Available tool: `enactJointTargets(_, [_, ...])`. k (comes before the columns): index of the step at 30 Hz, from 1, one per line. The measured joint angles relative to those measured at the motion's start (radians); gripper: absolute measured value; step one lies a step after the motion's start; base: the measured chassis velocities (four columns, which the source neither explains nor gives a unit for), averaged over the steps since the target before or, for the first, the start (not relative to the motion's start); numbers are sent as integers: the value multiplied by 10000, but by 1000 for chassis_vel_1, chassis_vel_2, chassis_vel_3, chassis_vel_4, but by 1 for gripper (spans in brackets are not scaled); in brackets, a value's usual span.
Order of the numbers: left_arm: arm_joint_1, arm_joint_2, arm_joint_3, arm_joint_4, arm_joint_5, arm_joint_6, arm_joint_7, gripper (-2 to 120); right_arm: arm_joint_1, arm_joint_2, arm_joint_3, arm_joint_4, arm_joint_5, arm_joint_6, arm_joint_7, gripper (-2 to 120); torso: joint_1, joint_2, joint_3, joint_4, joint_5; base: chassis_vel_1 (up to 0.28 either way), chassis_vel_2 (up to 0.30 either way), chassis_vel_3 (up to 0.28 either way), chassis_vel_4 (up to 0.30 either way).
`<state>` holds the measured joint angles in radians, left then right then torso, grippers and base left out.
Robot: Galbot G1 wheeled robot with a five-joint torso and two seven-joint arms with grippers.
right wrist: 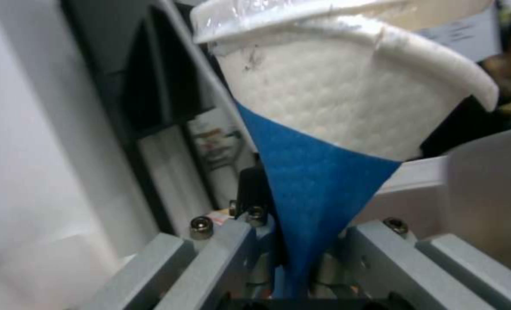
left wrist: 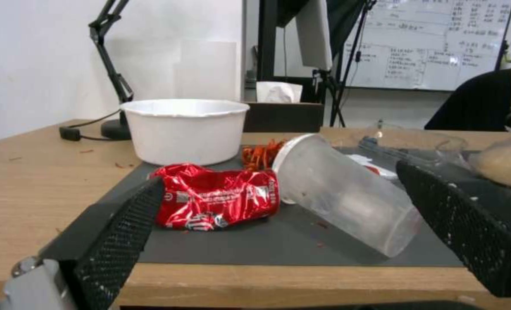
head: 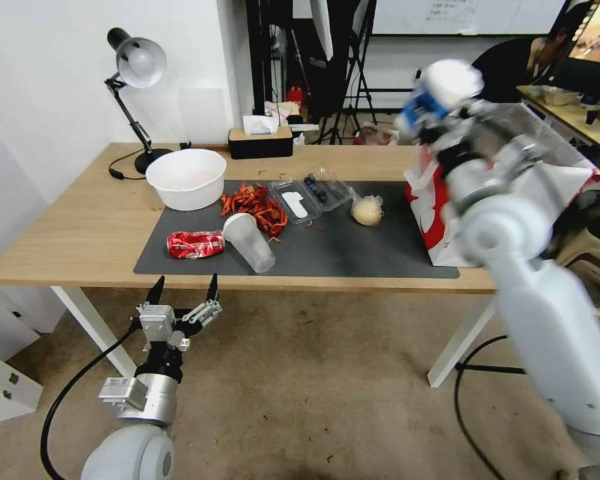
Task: Pick up the trash from the table and place it into the takeout bag.
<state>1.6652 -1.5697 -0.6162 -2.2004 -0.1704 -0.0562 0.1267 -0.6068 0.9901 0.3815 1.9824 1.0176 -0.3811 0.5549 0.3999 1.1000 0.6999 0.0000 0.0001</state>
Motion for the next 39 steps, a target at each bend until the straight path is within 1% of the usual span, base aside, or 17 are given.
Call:
enactJointTargets(1, [0, 0, 0, 0, 0, 0, 0, 100, 0, 0, 0, 0, 0, 0, 0, 0, 0, 0, 0, 0, 0, 0, 0, 0, 0])
enactJointTargets(4, [9, 2, 40, -2, 11, -16, 29, 100, 142, -58, 221, -186, 53, -435, 568, 0, 0, 0, 1, 0, 1, 0, 0, 0, 0])
enactJointTargets(6, [8, 17, 64, -4, 18, -18, 53, 100, 324, -19, 449, -552, 141, -904, 1241, 0, 0, 0, 1, -1, 0, 0, 0, 0, 0])
enactJointTargets(7, [8, 17, 64, -4, 18, -18, 53, 100, 324, -19, 449, -552, 141, -904, 1241, 0, 0, 0, 1, -1, 0, 0, 0, 0, 0])
enactJointTargets(8, [7, 21, 69, -7, 23, -18, 63, 100, 424, 21, 497, -745, 244, -1064, 1582, 0, 0, -1, 0, -1, 1, 0, 0, 0, 0])
enactJointTargets(10, [18, 21, 82, -23, 36, -19, 78, 100, 677, 105, 573, -1139, 687, -1343, 2375, 0, 0, 0, 1, 0, 1, 0, 0, 0, 0])
enactJointTargets(11, [18, 21, 82, -23, 36, -19, 78, 100, 677, 105, 573, -1139, 687, -1343, 2375, 0, 0, 0, 1, 0, 1, 0, 0, 0, 0])
enactJointTargets(13, [23, 4, 100, -24, 43, -26, 97, 100, 1046, 201, 629, -1620, 1365, -1579, 3238, 0, 1, -1, 0, 1, -2, 0, 0, 0, 0])
enactJointTargets(16, [22, -11, 106, -18, 46, -41, 106, 100, 1249, 263, 657, -1934, 1683, -1678, 3620, 0, 2, 0, 1, 1, -1, 0, 0, 0, 0])
enactJointTargets(18, [23, -29, 116, 20, 67, -94, 126, 100, 1583, 398, 704, -2313, 2397, -1789, 4208, 0, 2, -1, 1, 1, 0, 0, 0, 0, 0])
enactJointTargets(22, [34, -69, 117, 41, 95, -127, 140, 100, 1743, 508, 725, -2487, 2971, -1811, 4549, 0, 2, -1, 1, 2, -1, 0, 0, 0, 0])
enactJointTargets(31, [88, -80, 116, 32, 130, -166, 159, 100, 1718, 531, 782, -2355, 3419, -1908, 4720, 2, 2, -1, 1, 1, -1, 0, 0, 0, 0])
enactJointTargets(33, [98, -80, 116, 30, 134, -172, 163, 100, 1672, 507, 832, -2272, 3513, -1962, 4732, 11, 2, -1, 1, 0, -1, 0, 0, 0, 0])
enactJointTargets(34, [98, -80, 116, 30, 134, -172, 163, 100, 1672, 507, 832, -2272, 3513, -1962, 4732, 11, 2, -1, 1, 0, -1, 0, 0, 0, 0])
enactJointTargets(36, [93, -86, 120, 29, 137, -176, 166, 100, 1645, 488, 855, -2247, 3535, -1977, 4748, 21, 2, 0, 1, -1, -1, 0, 0, 0, 0])
enactJointTargets(38, [92, -90, 121, 29, 140, -178, 167, 100, 1642, 489, 859, -2247, 3537, -1978, 4756, 24, 2, -1, 1, 0, -1, 0, 0, 0, 0])
enactJointTargets(39, [95, -96, 134, 29, 148, -180, 171, 100, 1641, 488, 875, -2237, 3553, -1980, 4776, 32, 2, -1, 1, 1, 0, 0, 0, 0, 0])
